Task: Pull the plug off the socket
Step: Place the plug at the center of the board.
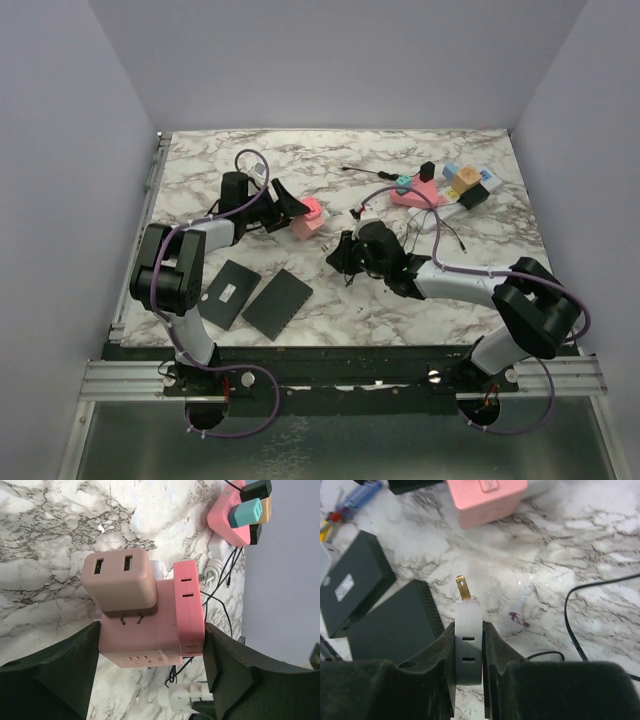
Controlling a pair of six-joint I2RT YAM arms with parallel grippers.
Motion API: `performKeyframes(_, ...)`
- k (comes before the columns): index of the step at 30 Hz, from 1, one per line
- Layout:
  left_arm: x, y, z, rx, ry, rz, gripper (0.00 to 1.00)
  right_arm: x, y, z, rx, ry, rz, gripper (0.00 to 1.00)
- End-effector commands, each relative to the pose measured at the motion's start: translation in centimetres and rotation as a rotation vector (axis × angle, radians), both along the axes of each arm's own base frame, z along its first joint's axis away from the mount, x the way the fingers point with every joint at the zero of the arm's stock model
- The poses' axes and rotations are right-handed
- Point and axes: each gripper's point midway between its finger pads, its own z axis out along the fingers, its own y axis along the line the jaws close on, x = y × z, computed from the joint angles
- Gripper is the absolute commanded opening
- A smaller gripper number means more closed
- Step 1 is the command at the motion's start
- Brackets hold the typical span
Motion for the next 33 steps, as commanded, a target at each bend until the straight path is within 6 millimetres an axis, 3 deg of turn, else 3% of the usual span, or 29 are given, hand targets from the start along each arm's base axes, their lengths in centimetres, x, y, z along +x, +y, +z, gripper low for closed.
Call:
performKeyframes(1,1.2,0.1,4.7,-0.028,-0.159,0.019,0.28,0.1,2.1,4.9,0.136,-0.103,0.065,0.00)
performKeyframes(4,2.0,0.8,8.2,-0.065,-0.244,0.048,0.28,0.7,2.6,5.8,0.167,-0.105,0.044,0.00)
performKeyframes(8,2.8,3.2,12.7,-0.097,-0.353,0.112,0.28,2.1,2.7,4.8,0.132,-0.065,-0.026,0.00)
performKeyframes(15,2.2,6.8,16.9,-0.123,-0.464,0.203,0.28,4.1,3.5,3.4,0.149,-0.028,-0.052,0.00)
performKeyframes(21,1.7,9.1,18.1,-0.124,-0.505,0.257,0.28,5.8,5.6,2.1,0.171,0.028,-0.078,0.00)
performKeyframes(33,1.4,9.1,17.3,-0.123,-0.489,0.254,0.28,10.3,9.8,-0.5,0.153,0.077,-0.131,0.03)
